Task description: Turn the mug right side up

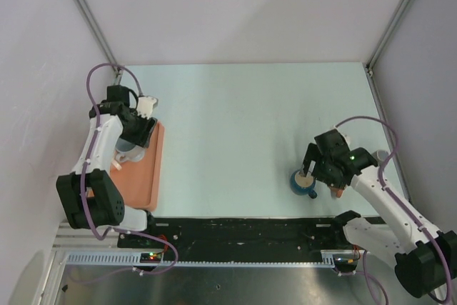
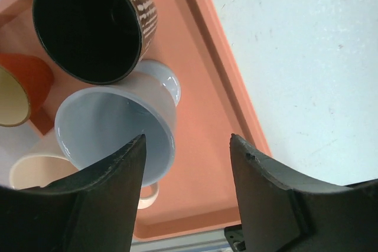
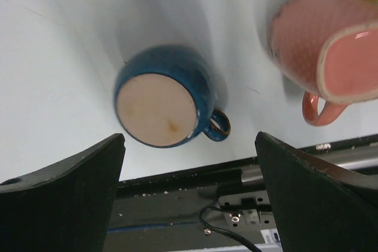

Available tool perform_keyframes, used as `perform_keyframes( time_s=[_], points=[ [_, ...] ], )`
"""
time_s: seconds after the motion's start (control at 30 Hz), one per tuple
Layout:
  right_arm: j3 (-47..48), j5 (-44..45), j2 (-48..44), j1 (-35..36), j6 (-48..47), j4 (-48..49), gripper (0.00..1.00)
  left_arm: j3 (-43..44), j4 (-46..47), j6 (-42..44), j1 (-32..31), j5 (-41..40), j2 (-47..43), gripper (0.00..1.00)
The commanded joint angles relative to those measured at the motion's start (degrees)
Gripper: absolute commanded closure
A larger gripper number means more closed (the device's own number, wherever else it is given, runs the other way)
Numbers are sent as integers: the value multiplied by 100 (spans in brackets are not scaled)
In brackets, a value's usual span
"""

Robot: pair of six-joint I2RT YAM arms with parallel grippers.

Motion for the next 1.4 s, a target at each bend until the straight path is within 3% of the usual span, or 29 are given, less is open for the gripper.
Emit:
perform_keyframes(
  time_s=[0.0,0.17,0.4,0.6,0.73,0.87,0.97,1.03,1.27,1.37],
  points=[
    [-482,-342,-161,-43,587,159,3,387,-156,-199,-107,356,-306,37],
    [-904,-837,66,119,349,1193,5,512,-217,-266,-134,515,-330,36],
    [-800,-1145,868,1176,549,2275,5,584,-233,-254,-149,491,-319,36],
    [-250,-1026,1293,1645,18,1728,4,585,-249,-198,-148,477,-310,36],
    [-184,-164,1562,1777,308,1123,8,594,-251,-228,-149,552,-290,36],
    [-146,210,2106,1848,246,1257,28,637,-264,-313,-171,645,-296,36],
    [-46,414,2500,1863,224,1270,33,715,-284,-340,-211,647,-322,36],
    [-34,564,2643,1865,204,1338,42,765,-323,-325,-230,762,-351,36],
    [91,606,2641,1858,-157,1583,95,909,-433,-370,-347,1084,-442,36],
    [231,667,2487,1847,-336,1486,99,960,-480,-414,-406,1467,-535,33]
  ],
)
